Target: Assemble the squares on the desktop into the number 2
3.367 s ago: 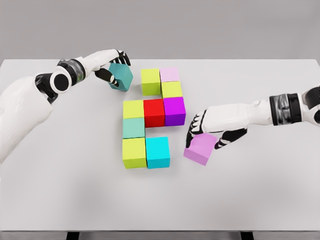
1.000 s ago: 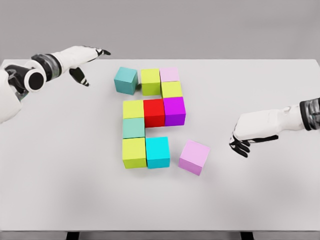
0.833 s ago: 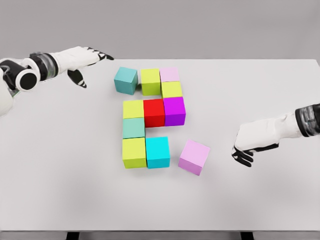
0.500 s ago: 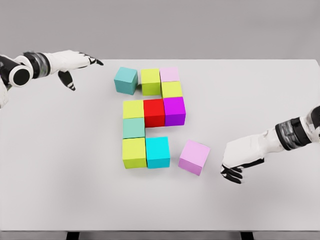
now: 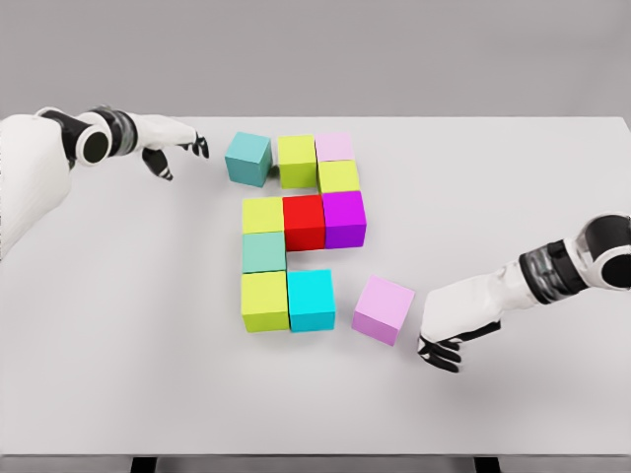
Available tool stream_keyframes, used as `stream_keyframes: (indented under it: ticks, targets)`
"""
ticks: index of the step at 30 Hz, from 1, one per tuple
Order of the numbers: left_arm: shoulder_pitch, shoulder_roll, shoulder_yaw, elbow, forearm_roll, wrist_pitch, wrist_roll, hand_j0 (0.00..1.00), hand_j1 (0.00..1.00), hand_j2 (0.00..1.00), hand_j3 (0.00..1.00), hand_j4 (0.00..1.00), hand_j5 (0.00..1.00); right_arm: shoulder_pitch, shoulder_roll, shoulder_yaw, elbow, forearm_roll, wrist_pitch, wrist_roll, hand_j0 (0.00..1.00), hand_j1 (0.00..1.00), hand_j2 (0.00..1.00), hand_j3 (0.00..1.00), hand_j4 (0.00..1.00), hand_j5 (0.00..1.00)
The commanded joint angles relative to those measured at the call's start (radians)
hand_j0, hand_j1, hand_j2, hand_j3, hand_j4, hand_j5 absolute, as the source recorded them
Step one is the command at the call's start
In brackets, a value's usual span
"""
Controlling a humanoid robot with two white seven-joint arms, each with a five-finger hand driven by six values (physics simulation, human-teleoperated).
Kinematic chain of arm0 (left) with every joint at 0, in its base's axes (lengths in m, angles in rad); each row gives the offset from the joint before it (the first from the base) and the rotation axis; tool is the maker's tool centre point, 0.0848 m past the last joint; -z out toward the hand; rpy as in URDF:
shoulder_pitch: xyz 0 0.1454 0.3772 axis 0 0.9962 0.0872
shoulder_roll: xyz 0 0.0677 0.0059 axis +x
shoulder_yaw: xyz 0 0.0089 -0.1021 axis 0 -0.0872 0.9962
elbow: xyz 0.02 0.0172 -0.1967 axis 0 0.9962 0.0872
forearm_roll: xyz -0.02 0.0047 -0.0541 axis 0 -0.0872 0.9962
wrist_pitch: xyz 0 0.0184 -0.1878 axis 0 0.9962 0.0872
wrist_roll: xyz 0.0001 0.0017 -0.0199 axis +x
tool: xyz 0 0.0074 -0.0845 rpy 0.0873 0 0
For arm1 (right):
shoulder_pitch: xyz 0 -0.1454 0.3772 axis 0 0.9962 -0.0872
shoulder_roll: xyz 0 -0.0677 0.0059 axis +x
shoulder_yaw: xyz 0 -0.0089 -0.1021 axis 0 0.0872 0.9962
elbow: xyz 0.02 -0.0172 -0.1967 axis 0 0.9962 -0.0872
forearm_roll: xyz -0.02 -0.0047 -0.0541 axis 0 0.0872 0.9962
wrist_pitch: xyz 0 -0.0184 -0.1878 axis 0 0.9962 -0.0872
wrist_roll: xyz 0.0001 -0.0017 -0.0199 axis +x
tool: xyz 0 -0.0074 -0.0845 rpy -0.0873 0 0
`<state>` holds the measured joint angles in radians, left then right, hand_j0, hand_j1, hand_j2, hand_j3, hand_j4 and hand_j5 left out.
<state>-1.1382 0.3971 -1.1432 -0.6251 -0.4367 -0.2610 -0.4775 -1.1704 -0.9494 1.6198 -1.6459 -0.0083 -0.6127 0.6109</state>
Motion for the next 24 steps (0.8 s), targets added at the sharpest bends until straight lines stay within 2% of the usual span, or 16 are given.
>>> stream_keyframes:
  ticks: [1,6,11,17,19,24]
  targets:
    - [-0.002,-0.015,0.003,0.024,-0.005,0.002,-0.004,0.73,0.73,0.73,0.73,0.73,0.73,0.0,0.018,-0.001,0.009,-0.006,0.002,0.0,0.14,0.14,0.14,0.14,0.14,0.14]
    - [-0.003,-0.052,0.017,0.038,-0.085,0.058,0.003,0.73,0.73,0.73,0.73,0.73,0.73,0.002,0.038,-0.001,0.029,-0.007,0.002,0.0,0.14,0.14,0.14,0.14,0.14,0.14]
    - [-0.008,-0.073,0.017,0.044,-0.089,0.071,0.007,0.7,0.7,0.7,0.7,0.7,0.7,0.005,0.041,-0.001,0.032,-0.007,0.002,0.0,0.14,0.14,0.14,0.14,0.14,0.14]
    - [-0.012,-0.092,0.019,0.064,-0.103,0.095,0.01,0.7,0.7,0.7,0.7,0.7,0.7,0.006,0.043,-0.015,0.032,-0.007,0.002,0.0,0.14,0.14,0.14,0.14,0.14,0.14]
    - [-0.011,-0.093,0.046,0.058,-0.102,0.095,0.005,0.7,0.7,0.7,0.7,0.7,0.7,0.006,0.049,-0.017,0.032,-0.009,0.002,0.0,0.14,0.14,0.14,0.14,0.14,0.14]
    - [-0.009,-0.093,0.051,0.056,-0.103,0.094,0.004,0.68,0.68,0.68,0.68,0.68,0.68,0.006,0.063,-0.024,0.052,-0.01,0.002,0.0,0.14,0.14,0.14,0.14,0.14,0.14]
